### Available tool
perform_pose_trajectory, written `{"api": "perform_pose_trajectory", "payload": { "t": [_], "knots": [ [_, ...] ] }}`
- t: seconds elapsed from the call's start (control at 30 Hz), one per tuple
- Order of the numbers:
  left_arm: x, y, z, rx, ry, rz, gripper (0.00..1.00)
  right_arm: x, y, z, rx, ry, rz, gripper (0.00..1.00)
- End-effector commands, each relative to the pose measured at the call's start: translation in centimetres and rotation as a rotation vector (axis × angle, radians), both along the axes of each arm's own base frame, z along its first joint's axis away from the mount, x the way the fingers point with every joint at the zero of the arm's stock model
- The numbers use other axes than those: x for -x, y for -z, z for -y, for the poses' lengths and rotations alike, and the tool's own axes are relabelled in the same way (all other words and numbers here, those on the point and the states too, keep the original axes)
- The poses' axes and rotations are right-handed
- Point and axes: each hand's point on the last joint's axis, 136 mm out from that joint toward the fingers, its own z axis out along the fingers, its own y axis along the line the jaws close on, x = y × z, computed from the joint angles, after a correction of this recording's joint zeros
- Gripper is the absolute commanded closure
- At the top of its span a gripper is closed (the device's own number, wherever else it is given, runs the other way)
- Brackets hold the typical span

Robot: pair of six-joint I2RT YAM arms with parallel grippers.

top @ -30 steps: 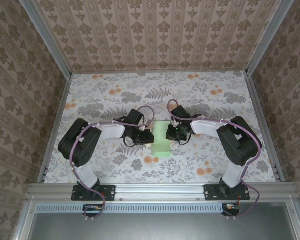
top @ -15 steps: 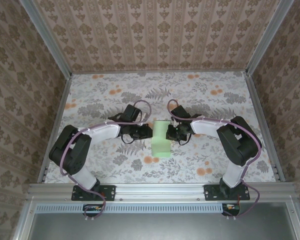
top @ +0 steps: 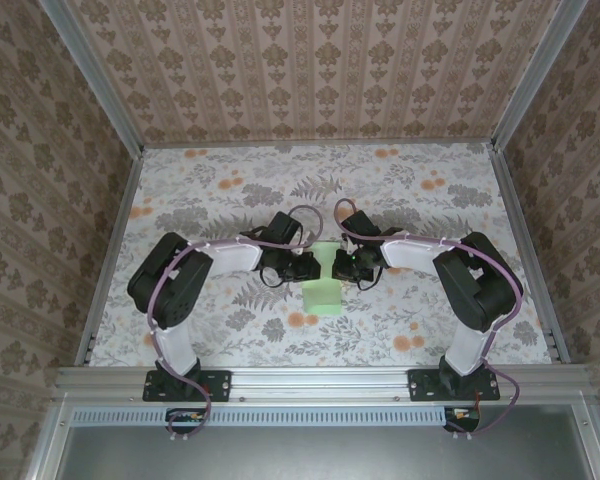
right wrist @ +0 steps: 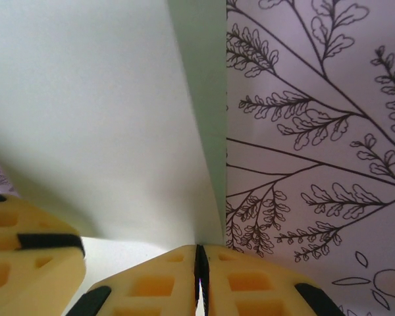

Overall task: Fold a paper plane with a square sheet of paper (fold left side to right side)
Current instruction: Hold the square sheet of paper at the center of the table.

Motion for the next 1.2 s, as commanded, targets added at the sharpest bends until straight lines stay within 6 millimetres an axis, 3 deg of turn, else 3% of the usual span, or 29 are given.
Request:
{"api": "perform_pose_trajectory", "payload": {
  "t": [0.0, 0.3, 0.6, 0.7, 1.17],
  "knots": [
    [-0.2, 0.3, 0.4, -0.004, 0.001, -0.002, 0.84, 2.0, 2.6, 2.0, 0.114, -0.001, -0.087, 0.87],
    [1.4, 2.3, -1.0, -0.074, -0.02, -0.042, 0.84, 1.1, 1.3, 0.7, 0.038, -0.029, -0.028, 0.87],
    [2.2, 3.3, -1.5, -0.114, -0.025, -0.059, 0.84, -1.6, -4.3, -0.8, -0.068, -0.058, 0.148, 0.87],
    [2.2, 3.3, -1.5, -0.121, -0.02, -0.056, 0.84, -2.5, -5.2, -1.3, -0.105, -0.055, 0.181, 0.87],
    [2.3, 3.2, -1.5, -0.127, -0.015, -0.052, 0.84, -5.5, -2.4, -3.9, -0.153, -0.054, 0.143, 0.87]
  ]
}}
